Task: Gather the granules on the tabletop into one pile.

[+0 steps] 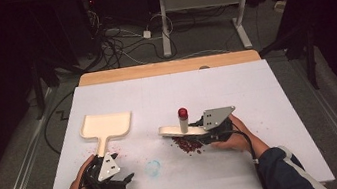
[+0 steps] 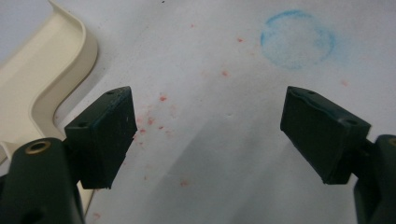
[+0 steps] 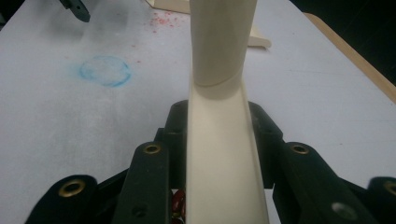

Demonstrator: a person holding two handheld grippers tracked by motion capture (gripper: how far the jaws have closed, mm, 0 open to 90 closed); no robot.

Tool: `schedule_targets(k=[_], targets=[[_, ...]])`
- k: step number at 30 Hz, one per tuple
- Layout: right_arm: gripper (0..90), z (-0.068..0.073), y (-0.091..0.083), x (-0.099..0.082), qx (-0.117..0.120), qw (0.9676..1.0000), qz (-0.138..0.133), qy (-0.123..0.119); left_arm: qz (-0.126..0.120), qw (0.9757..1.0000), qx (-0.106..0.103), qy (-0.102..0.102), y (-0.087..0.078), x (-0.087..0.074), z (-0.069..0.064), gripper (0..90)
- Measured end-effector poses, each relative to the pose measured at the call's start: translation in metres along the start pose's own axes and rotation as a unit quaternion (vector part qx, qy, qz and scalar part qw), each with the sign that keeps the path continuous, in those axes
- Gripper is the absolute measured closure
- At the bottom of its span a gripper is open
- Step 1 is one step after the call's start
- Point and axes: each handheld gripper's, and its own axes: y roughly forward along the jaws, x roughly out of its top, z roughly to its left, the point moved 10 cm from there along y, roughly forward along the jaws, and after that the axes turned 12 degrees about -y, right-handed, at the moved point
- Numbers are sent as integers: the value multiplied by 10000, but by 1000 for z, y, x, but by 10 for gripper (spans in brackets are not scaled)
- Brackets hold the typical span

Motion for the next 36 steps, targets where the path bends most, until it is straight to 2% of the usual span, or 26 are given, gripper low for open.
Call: schedule_targets(k=[7, 11, 14, 16, 18, 21, 25, 28, 29, 30, 36], targets=[[681, -11, -10, 3, -398, 9992, -53, 64, -22, 10000, 13, 0, 0, 1, 0, 176], [681, -18, -24, 12, -596, 9978, -255, 168, -13, 10000, 21, 12, 0, 1, 0, 176], [681, -16, -39, 24, -574, 9969, -487, 219, -20, 10000, 23, 4, -1, 1, 1, 176], [680, -7, -48, 31, -367, 9967, -676, 255, -19, 10000, 26, 1, -1, 1, 1, 176], [681, 7, -54, 35, -63, 9962, -813, 313, -11, 10000, 29, 6, -1, 1, 0, 176], [681, 26, -53, 32, 322, 9956, -816, 343, -14, 10000, 34, 15, -1, 1, 0, 176], [680, 50, -45, 24, 814, 9927, -756, 461, -11, 10000, 29, 20, 0, 2, 0, 176], [681, 57, -33, 16, 923, 9938, -493, 379, 9, 10000, 21, 37, 1, 2, -1, 176], [681, 56, -31, 16, 923, 9936, -506, 413, 8, 10000, 13, 37, 1, 2, -1, 176], [681, 54, -28, 15, 908, 9930, -571, 501, 10, 10000, 7, 35, 1, 2, -1, 176], [680, 35, -19, 10, 768, 9935, -545, 632, 36, 10000, -5, 30, 2, 1, -1, 176]])
